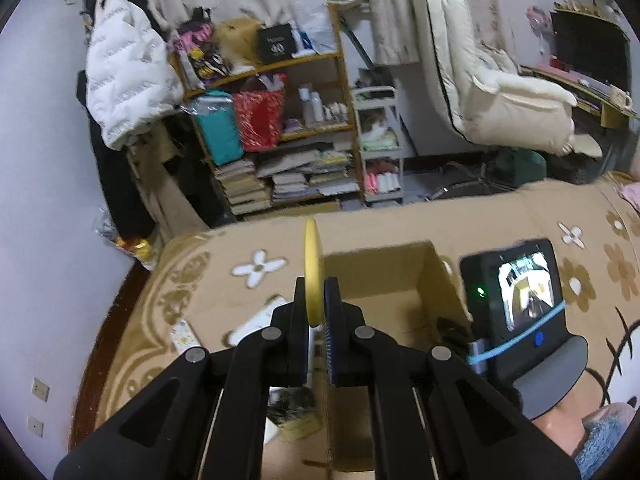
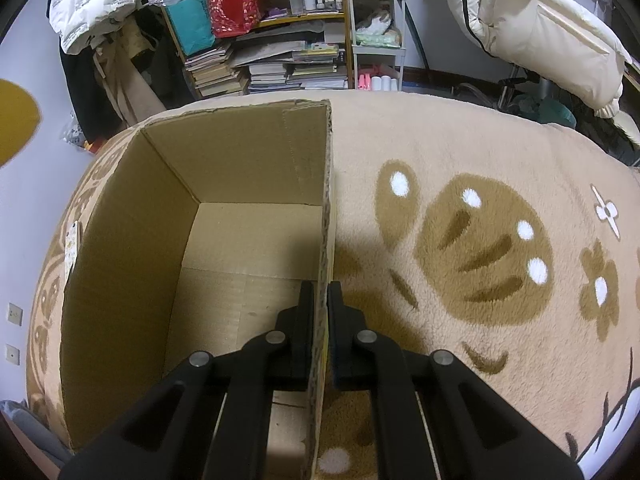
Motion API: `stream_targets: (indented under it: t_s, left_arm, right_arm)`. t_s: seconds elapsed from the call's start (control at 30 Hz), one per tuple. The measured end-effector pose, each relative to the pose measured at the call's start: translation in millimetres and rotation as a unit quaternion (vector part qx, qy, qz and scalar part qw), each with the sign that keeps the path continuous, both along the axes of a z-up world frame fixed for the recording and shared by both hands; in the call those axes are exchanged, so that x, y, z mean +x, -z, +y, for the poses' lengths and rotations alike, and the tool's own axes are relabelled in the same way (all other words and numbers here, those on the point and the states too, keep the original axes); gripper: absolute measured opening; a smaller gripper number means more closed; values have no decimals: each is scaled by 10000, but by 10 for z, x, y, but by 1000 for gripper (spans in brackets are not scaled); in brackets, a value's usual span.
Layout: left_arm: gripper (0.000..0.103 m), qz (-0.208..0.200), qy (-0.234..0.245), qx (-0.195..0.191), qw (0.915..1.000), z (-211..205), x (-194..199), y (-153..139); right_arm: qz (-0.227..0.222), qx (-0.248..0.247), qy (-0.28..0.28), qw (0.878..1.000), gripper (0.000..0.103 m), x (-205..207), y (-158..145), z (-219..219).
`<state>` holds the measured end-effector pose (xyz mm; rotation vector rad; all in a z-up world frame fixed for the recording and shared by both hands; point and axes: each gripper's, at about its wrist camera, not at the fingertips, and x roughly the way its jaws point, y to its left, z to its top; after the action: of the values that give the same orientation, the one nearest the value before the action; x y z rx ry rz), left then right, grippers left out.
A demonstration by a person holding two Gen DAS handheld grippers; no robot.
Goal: Organize rigid objects
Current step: 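Lift the green card with the left tool and drop it into the cardboard box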
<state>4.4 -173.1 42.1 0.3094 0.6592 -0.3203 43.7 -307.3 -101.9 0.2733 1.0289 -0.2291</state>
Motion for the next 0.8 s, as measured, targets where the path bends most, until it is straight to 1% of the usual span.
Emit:
stream_targets:
  t_s: [0.1,0.17,0.2,0.23,0.3,0.33,0.43,0.5,0.6,0.67,0.8]
  left_arm:
    - [6,251,65,-68,9996,-74,3,150]
    - [6,335,18,77,9994,-112,22,274]
    - [6,387,-10,91,9992,-124,39,332]
    - [6,457,-2,22,9990,-115,53,372]
    - [6,676,59,-267,9973,-63,88,435]
    - [6,803,53,-320,9962,-59,116,489]
    - [6,926,12,-160,9956,-99,139,622]
    - [6,1093,46,-205,9938,-93,154,688]
    - [6,1051,-78,-50,9944,-120,165,763]
    - [6,1040,-69,45,9945,-129,160,803]
    - [9,1063,-91,106,9942,-108,168,836]
  right_arm:
    - [-3,13,6,10000,7,-5,10,-1]
    - [-9,34,15,10000,7,-17,1,-7]
    - [-7,39,18,10000,7,-20,0,-8]
    - [-2,37,16,10000,7,-21,1,-6]
    - [-3,42,19,10000,7,-22,1,-7]
    - [-2,48,22,10000,7,-22,2,-7]
    - [-5,68,32,10000,7,-28,9,-7]
    - [-3,67,30,10000,7,-27,9,-12]
    - [-3,70,31,10000,7,-25,7,-13]
    - [-3,73,34,10000,7,-26,9,-11]
    - [10,115,12,9999,8,-14,26,5]
